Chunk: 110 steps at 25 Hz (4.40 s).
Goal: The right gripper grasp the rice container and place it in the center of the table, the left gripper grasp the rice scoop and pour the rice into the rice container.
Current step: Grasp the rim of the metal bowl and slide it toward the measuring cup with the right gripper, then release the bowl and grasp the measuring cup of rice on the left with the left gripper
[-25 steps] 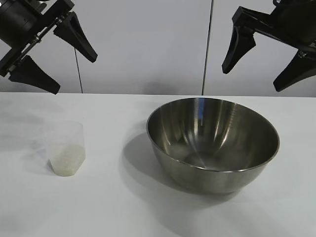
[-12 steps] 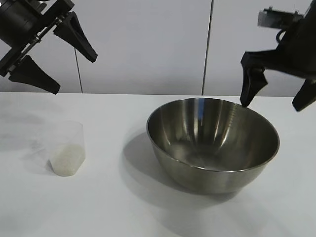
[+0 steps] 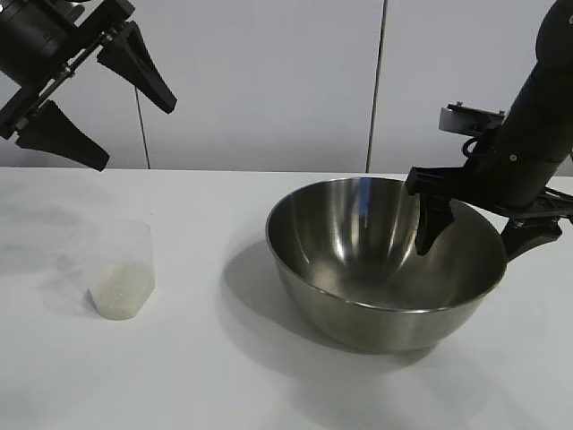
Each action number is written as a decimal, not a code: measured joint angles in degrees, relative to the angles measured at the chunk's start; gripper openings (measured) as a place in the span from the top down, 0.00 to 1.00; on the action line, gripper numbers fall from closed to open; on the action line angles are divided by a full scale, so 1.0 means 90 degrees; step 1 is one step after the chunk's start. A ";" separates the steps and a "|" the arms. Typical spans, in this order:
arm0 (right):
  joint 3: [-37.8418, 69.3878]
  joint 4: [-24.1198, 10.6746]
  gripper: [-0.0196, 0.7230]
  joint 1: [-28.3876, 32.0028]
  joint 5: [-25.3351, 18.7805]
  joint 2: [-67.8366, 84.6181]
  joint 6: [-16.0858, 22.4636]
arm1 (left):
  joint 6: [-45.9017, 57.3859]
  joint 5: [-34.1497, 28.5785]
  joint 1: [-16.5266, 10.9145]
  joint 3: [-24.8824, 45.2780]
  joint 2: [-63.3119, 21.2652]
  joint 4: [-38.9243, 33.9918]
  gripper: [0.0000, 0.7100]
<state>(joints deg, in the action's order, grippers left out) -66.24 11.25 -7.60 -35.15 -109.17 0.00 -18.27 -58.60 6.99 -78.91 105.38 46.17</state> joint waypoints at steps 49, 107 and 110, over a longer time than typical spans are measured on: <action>-0.0626 0.1238 0.96 -0.1456 -0.0281 -0.0442 -0.1015 | -0.0007 0.0011 0.0000 0.0000 0.0000 0.0006 0.08; 0.3174 -0.1070 0.08 0.1577 -0.3492 1.1678 0.0000 | -0.0007 0.0013 0.0000 0.0000 0.0000 0.0006 0.08; 0.3622 -0.1099 0.08 0.1577 -0.3485 1.2178 0.0000 | -0.0007 0.0013 0.0000 0.0000 0.0000 0.0006 0.08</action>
<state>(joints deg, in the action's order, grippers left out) -33.64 1.35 6.59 -66.52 0.43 0.00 -18.33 -58.48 6.99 -78.91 105.38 46.23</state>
